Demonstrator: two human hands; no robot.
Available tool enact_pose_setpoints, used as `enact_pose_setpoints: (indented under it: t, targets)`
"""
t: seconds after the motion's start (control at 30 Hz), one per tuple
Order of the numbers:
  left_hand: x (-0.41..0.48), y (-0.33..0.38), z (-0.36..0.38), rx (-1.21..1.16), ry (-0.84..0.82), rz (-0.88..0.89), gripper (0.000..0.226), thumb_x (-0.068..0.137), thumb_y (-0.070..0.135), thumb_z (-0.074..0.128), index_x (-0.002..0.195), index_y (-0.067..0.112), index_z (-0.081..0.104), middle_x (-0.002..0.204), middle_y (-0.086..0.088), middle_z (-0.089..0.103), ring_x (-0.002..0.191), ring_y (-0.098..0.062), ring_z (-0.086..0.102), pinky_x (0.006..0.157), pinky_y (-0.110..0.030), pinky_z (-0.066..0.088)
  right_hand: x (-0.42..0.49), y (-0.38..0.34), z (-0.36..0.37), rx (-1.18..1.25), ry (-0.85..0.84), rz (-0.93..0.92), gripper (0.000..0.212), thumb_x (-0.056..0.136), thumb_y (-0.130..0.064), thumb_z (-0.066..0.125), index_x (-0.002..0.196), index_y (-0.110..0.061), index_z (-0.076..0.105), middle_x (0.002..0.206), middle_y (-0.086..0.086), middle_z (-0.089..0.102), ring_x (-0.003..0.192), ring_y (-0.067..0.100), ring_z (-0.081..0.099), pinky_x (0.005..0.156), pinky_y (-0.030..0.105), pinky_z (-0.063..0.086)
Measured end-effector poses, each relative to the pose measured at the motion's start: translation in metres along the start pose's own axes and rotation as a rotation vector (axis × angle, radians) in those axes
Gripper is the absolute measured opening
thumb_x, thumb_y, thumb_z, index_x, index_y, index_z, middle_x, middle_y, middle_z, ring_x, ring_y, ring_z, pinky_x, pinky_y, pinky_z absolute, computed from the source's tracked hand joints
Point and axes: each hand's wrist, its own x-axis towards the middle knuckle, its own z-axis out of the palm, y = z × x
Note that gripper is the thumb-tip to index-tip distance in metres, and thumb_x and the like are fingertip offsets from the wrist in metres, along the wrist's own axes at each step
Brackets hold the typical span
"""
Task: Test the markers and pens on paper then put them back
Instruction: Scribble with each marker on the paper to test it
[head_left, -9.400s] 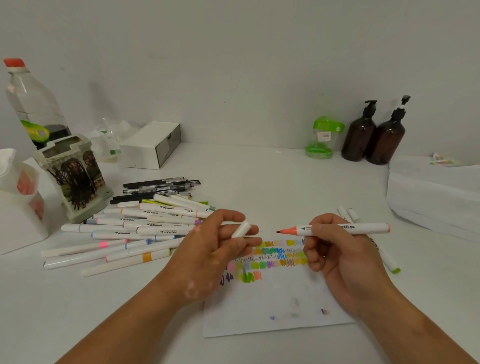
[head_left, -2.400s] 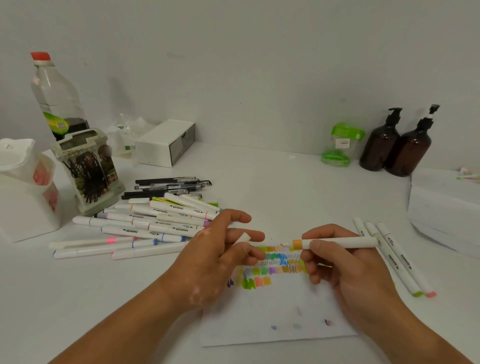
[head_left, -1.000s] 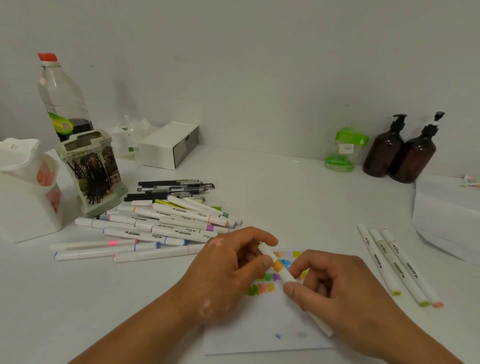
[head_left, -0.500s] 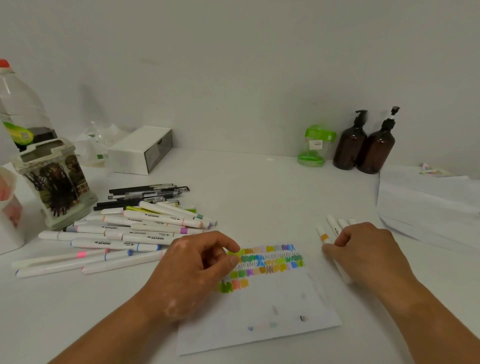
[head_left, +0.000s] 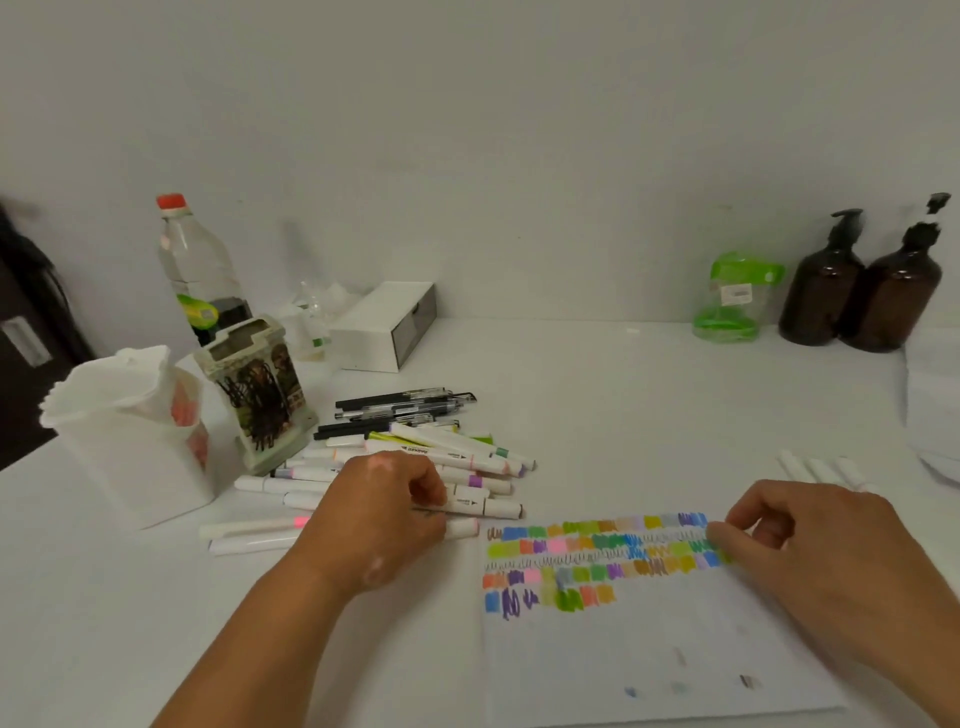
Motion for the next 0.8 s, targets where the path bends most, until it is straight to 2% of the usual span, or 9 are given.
enact_pose_setpoints:
  t: [0.1, 0.27, 0.37, 0.4, 0.47, 0.53, 0.6, 0.7, 0.8]
  targets:
    - [0.000, 0.001, 0.005, 0.079, -0.075, 0.027, 0.013, 0.081, 0.035, 0.079, 0.092, 0.039, 0.072, 0.088, 0.021, 0.059, 0.078, 0.002, 0.054, 0.061, -0.006, 0.037, -0.001, -0.001, 0.000, 0.025, 0.036, -0.013, 0.024, 0.074, -0.037, 0.083, 0.057, -0.037, 0.066, 0.055, -0.030, 0.061, 0.055, 0.001, 0.058, 0.053, 0.025, 0.037]
    - [-0.002, 0.004, 0.011, 0.139, -0.080, 0.058, 0.023, 0.087, 0.035, 0.073, 0.110, 0.037, 0.073, 0.100, 0.018, 0.063, 0.087, -0.001, 0.054, 0.079, -0.014, 0.046, -0.004, -0.005, 0.005, 0.040, 0.046, -0.032, 0.023, 0.072, -0.037, 0.084, 0.057, -0.036, 0.067, 0.053, -0.028, 0.061, 0.056, 0.001, 0.059, 0.053, 0.025, 0.038]
    - [-0.004, 0.012, 0.011, 0.014, -0.053, 0.044, 0.015, 0.088, 0.039, 0.071, 0.104, 0.039, 0.072, 0.090, 0.024, 0.061, 0.079, 0.006, 0.054, 0.061, -0.005, 0.039, -0.007, -0.009, 0.006, 0.067, 0.047, -0.061, 0.024, 0.072, -0.033, 0.085, 0.057, -0.035, 0.067, 0.051, -0.025, 0.061, 0.066, -0.007, 0.059, 0.053, 0.025, 0.037]
    - [-0.004, 0.016, 0.009, -0.040, -0.001, 0.028, 0.011, 0.088, 0.041, 0.070, 0.099, 0.040, 0.070, 0.086, 0.025, 0.061, 0.077, 0.008, 0.054, 0.056, -0.006, 0.037, -0.008, -0.011, 0.005, 0.078, 0.056, -0.075, 0.025, 0.072, -0.031, 0.085, 0.056, -0.035, 0.066, 0.050, -0.025, 0.060, 0.066, -0.007, 0.059, 0.053, 0.024, 0.037]
    - [-0.004, 0.020, 0.004, -0.137, 0.166, 0.028, 0.004, 0.088, 0.042, 0.068, 0.089, 0.043, 0.064, 0.077, 0.025, 0.059, 0.076, 0.014, 0.051, 0.054, -0.007, 0.038, -0.010, -0.014, 0.004, 0.092, 0.069, -0.104, 0.027, 0.072, -0.026, 0.086, 0.056, -0.035, 0.066, 0.049, -0.024, 0.060, 0.065, -0.005, 0.060, 0.054, 0.022, 0.037]
    - [-0.002, 0.022, 0.000, -0.321, 0.313, -0.005, 0.003, 0.087, 0.038, 0.067, 0.087, 0.039, 0.064, 0.072, 0.018, 0.061, 0.072, 0.010, 0.053, 0.057, -0.007, 0.042, -0.012, -0.017, 0.004, 0.104, 0.061, -0.130, 0.028, 0.072, -0.024, 0.087, 0.057, -0.035, 0.066, 0.050, -0.025, 0.061, 0.063, -0.001, 0.060, 0.053, 0.016, 0.038]
    - [-0.001, 0.023, -0.001, -0.657, 0.336, -0.102, 0.006, 0.089, 0.032, 0.067, 0.094, 0.035, 0.069, 0.078, 0.015, 0.065, 0.071, -0.001, 0.060, 0.056, -0.012, 0.046, -0.016, -0.021, 0.003, 0.131, 0.056, -0.178, 0.026, 0.071, -0.023, 0.088, 0.059, -0.035, 0.067, 0.052, -0.025, 0.061, 0.063, 0.003, 0.060, 0.063, 0.014, 0.043]
    - [-0.002, 0.033, 0.002, -1.287, 0.198, -0.182, 0.017, 0.094, 0.012, 0.062, 0.105, 0.020, 0.073, 0.083, -0.003, 0.066, 0.071, -0.017, 0.063, 0.062, -0.026, 0.053, -0.024, -0.029, 0.001, 0.228, 0.031, -0.265, 0.018, 0.071, -0.027, 0.086, 0.065, -0.036, 0.072, 0.057, -0.023, 0.064, 0.056, 0.006, 0.057, 0.062, 0.009, 0.042]
    - [-0.005, 0.043, 0.016, -1.470, 0.041, -0.212, 0.018, 0.094, 0.005, 0.060, 0.108, 0.011, 0.070, 0.088, -0.014, 0.065, 0.073, -0.023, 0.062, 0.066, -0.031, 0.056, -0.030, -0.038, -0.002, 0.392, -0.102, -0.291, 0.007, 0.076, -0.045, 0.077, 0.081, -0.041, 0.076, 0.073, -0.022, 0.072, 0.069, 0.003, 0.065, 0.062, 0.012, 0.047]
